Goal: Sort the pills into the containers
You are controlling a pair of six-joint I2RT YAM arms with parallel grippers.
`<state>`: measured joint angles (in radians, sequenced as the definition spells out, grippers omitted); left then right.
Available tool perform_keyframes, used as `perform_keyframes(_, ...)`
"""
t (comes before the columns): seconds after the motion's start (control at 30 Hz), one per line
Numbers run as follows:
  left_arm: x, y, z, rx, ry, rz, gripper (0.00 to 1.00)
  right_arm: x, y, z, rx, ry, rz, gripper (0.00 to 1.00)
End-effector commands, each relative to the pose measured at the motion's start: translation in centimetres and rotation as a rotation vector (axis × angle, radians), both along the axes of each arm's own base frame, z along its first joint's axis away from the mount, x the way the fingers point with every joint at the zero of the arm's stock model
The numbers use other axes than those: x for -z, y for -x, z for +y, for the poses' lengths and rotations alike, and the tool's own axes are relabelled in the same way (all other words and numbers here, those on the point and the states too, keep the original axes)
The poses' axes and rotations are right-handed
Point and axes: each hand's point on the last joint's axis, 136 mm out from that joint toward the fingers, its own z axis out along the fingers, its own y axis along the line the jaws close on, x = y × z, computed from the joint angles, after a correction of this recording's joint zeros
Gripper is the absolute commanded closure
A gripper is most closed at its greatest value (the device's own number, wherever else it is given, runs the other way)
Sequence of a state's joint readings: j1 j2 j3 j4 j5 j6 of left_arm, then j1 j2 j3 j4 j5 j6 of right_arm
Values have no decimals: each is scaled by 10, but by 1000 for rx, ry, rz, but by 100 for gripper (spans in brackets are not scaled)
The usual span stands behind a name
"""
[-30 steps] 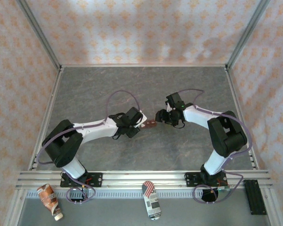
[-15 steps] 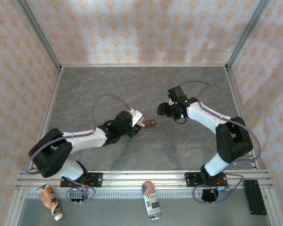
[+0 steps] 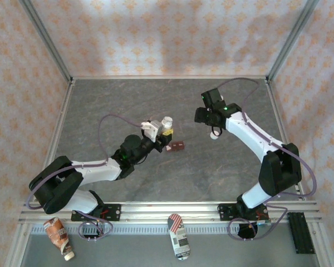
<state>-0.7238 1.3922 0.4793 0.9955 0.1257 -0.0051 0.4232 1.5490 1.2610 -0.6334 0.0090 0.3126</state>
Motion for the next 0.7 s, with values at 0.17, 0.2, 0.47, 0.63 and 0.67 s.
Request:
perform_keyframes(0.17, -85, 17, -9, 120, 205, -212, 100, 29, -5, -60, 122, 94, 154, 22)
perform_keyframes(0.2, -89, 20, -10, 136, 207, -225, 100, 36, -5, -63, 125, 78, 183, 23)
perform_keyframes(0.47, -101, 39, -15, 222, 204, -281, 100, 86, -6, -57, 118, 1, 315, 27)
perform_keyframes(0.63, -101, 43, -16, 235, 208, -280, 100, 107, -4, -56, 113, 9, 367, 27)
perform_keyframes(0.67, -102, 43, -16, 232, 210, -281, 100, 109, -3, -56, 113, 11, 373, 28)
